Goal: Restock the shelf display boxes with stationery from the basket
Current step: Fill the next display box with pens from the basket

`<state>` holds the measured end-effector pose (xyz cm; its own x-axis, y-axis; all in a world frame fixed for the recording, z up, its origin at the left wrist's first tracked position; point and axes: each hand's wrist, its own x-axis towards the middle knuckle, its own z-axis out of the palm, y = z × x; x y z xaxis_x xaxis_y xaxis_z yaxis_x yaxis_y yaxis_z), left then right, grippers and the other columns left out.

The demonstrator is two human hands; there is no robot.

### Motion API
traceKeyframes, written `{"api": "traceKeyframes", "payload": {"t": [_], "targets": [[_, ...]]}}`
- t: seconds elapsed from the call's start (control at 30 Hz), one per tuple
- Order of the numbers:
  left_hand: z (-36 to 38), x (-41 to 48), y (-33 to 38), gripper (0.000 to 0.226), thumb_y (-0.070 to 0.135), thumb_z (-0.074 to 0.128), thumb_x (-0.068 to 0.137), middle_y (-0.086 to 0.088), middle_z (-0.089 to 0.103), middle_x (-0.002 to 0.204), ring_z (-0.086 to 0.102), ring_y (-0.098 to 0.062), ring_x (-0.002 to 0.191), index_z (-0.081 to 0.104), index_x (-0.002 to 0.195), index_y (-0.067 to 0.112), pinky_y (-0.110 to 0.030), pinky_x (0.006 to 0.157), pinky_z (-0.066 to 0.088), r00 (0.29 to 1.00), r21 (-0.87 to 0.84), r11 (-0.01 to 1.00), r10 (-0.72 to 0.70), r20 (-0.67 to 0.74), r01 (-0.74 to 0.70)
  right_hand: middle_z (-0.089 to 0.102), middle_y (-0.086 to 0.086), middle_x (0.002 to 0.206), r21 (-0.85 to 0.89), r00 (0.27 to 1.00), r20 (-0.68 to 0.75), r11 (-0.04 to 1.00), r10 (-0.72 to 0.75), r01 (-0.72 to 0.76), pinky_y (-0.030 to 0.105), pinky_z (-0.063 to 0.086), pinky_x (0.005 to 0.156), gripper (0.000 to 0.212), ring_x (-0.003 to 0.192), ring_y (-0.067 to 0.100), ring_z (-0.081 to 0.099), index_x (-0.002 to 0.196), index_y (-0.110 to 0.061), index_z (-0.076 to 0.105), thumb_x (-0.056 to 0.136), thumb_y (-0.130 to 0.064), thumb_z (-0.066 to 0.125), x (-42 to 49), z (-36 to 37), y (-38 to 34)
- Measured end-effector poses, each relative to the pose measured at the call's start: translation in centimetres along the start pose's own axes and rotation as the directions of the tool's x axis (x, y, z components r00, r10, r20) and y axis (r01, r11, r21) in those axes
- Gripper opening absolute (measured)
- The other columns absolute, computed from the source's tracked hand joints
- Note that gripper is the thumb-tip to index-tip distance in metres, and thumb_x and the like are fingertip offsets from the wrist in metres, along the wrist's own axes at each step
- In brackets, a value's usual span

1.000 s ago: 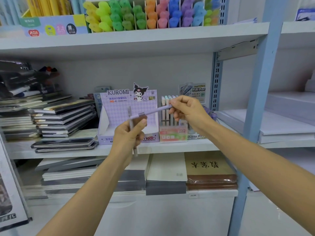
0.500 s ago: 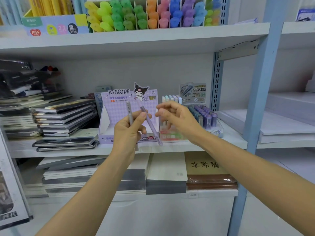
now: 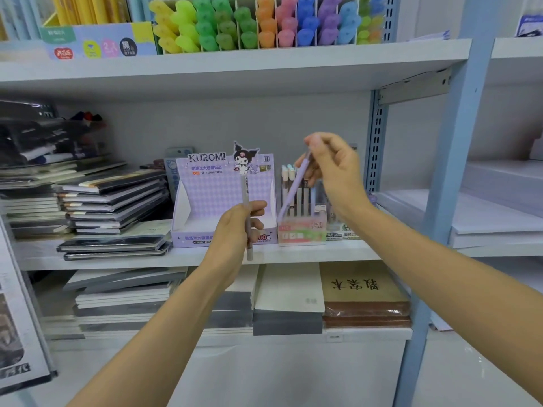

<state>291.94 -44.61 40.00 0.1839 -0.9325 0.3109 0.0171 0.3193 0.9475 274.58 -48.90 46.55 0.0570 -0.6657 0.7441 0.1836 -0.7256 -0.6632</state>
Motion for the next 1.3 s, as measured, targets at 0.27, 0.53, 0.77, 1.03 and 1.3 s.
{"api": "traceKeyframes", "payload": {"t": [0.27, 0.53, 0.77, 1.03, 1.3], "targets": [[-0.8, -0.8, -0.5, 0.028, 0.034, 0.037, 0.105, 0.008, 0.033, 0.053, 0.03, -0.01, 0.045, 0.059, 0.102, 0.016, -0.022, 0.044, 0.035, 0.99, 0.06, 0.991, 0.118, 0.078, -0.123, 0.068, 0.014, 0.082, -0.159, 0.987, -0.16, 0.987, -0.019, -0.007, 0.027, 0.055, 0.059, 0.013, 0.067, 0.019, 0.064, 0.103, -0.009, 0.053, 0.102, -0.02, 0.047, 2.5, -2.1, 2.1], [-1.0, -0.5, -0.9, 0.023, 0.021, 0.039, 0.105, 0.007, 0.039, 0.062, 0.035, -0.008, 0.052, 0.062, 0.104, 0.018, -0.021, 0.048, 0.034, 0.991, 0.05, 0.995, 0.079, 0.111, -0.085, 0.07, 0.011, 0.086, -0.409, 0.999, -0.007, 0.912, 0.034, -0.034, 0.025, 0.055, 0.057, 0.013, 0.065, 0.015, 0.065, 0.102, -0.009, 0.059, 0.1, -0.019, 0.051, 2.4, -1.3, 5.1], [-1.7, -0.6, -1.3, 0.02, 0.03, 0.042, 0.104, 0.01, 0.036, 0.058, 0.027, -0.006, 0.048, 0.06, 0.107, 0.022, -0.016, 0.043, 0.026, 0.99, 0.094, 0.992, 0.078, 0.12, -0.089, 0.068, 0.003, 0.076, -0.506, 0.986, 0.161, 0.861, 0.032, 0.055, 0.025, 0.055, 0.059, 0.017, 0.061, 0.011, 0.063, 0.099, -0.005, 0.06, 0.101, -0.017, 0.047, 2.9, -0.8, 5.2], [-1.4, -0.8, -1.2, 0.015, 0.028, 0.047, 0.101, 0.006, 0.045, 0.064, 0.032, -0.004, 0.047, 0.053, 0.101, 0.014, -0.016, 0.045, 0.031, 0.996, 0.096, 0.995, 0.018, 0.085, -0.026, 0.067, 0.007, 0.08, -0.609, 0.993, 0.114, 0.788, -0.028, 0.092, 0.039, 0.058, 0.067, 0.011, 0.068, 0.024, 0.065, 0.103, -0.017, 0.05, 0.096, -0.017, 0.059, 2.6, 0.7, 6.0], [-1.7, -1.0, -1.0, 0.014, 0.027, 0.052, 0.099, 0.003, 0.049, 0.066, 0.034, -0.007, 0.052, 0.057, 0.098, 0.013, -0.018, 0.047, 0.031, 0.996, 0.124, 0.991, 0.043, 0.082, -0.053, 0.051, -0.002, 0.097, -0.659, 0.997, 0.072, 0.749, -0.021, 0.063, 0.014, 0.04, 0.074, 0.011, 0.076, 0.003, 0.05, 0.103, -0.015, 0.063, 0.094, -0.021, 0.06, 2.4, 0.3, 5.4]]}}
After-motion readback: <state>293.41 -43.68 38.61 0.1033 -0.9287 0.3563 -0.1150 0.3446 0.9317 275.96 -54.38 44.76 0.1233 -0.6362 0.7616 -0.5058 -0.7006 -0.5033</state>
